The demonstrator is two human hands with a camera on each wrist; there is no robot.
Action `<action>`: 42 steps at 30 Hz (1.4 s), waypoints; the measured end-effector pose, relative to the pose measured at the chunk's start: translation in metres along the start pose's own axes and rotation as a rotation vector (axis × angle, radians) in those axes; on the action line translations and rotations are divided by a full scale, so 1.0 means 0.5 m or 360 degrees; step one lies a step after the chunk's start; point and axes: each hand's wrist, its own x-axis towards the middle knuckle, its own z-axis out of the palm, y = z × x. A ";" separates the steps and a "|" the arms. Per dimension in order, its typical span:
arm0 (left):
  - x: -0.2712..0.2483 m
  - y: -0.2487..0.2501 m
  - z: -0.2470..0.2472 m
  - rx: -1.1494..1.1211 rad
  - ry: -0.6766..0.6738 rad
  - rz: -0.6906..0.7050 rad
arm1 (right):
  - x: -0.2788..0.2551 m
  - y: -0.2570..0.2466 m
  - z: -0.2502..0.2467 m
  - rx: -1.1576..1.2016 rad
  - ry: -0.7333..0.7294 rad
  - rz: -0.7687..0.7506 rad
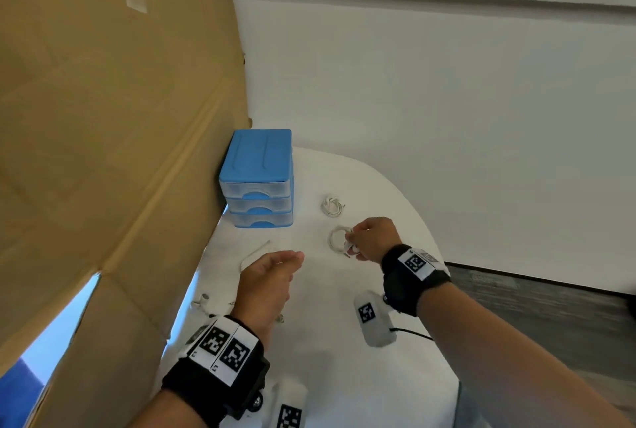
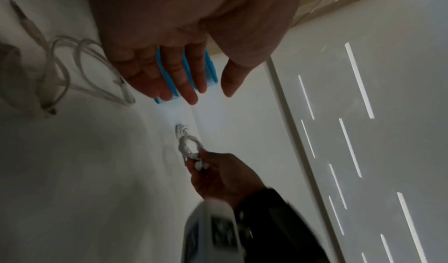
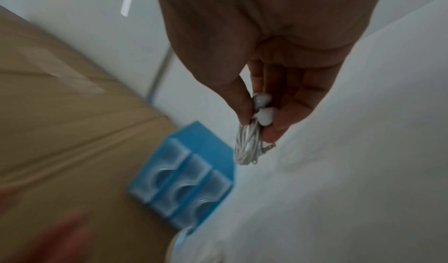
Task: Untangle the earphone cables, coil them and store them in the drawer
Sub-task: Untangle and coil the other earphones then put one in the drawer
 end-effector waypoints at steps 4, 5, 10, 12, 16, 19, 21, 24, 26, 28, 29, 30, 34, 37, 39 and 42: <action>0.000 -0.009 0.009 0.0087 -0.0039 0.0047 | 0.104 0.022 0.021 -0.0309 0.0038 0.0076; 0.002 -0.012 0.008 0.0112 -0.0050 0.0043 | 0.125 0.029 0.025 -0.0371 0.0050 0.0076; 0.011 -0.017 0.005 0.0139 -0.0044 -0.0036 | 0.139 0.018 0.023 -0.0540 0.0115 0.0073; 0.016 -0.017 0.002 0.0128 -0.0025 -0.0069 | 0.138 0.016 0.016 -0.0604 0.0095 0.0071; 0.033 -0.008 -0.012 0.0056 0.0056 -0.0106 | 0.131 0.010 0.003 -0.0579 0.0154 -0.0018; 0.050 0.013 -0.031 -0.0127 0.0193 -0.0104 | 0.105 -0.004 0.009 -0.0574 0.0321 -0.0198; 0.065 0.024 -0.047 -0.0215 0.0280 -0.0112 | 0.076 -0.015 0.034 -0.0606 0.0281 -0.0370; 0.080 0.030 -0.067 -0.0319 0.0359 -0.0134 | 0.018 -0.021 0.095 -0.0653 -0.0151 -0.0594; 0.084 0.029 -0.071 -0.0324 0.0383 -0.0115 | -0.031 -0.018 0.138 -0.0696 -0.0527 -0.0658; 0.079 0.030 -0.069 -0.0309 0.0374 -0.0092 | -0.082 -0.012 0.175 -0.0890 -0.0820 -0.0702; 0.074 0.030 -0.067 -0.0301 0.0360 -0.0087 | -0.104 -0.005 0.190 -0.1067 -0.0923 -0.0705; 0.070 0.030 -0.064 -0.0288 0.0342 -0.0077 | -0.127 0.000 0.201 -0.1306 -0.0977 -0.0715; 0.049 0.033 -0.055 -0.0223 0.0292 0.0016 | -0.164 0.027 0.213 -0.1845 -0.0821 -0.0929; 0.039 0.037 -0.057 -0.0261 0.0283 0.0041 | -0.171 0.039 0.193 -0.1868 -0.0786 -0.0926; 0.037 0.041 -0.062 -0.0266 0.0278 0.0047 | -0.170 0.042 0.167 -0.1771 -0.0707 -0.0907; 0.038 0.047 -0.070 -0.0241 0.0247 0.0082 | -0.164 0.029 0.112 -0.1324 -0.0455 -0.0945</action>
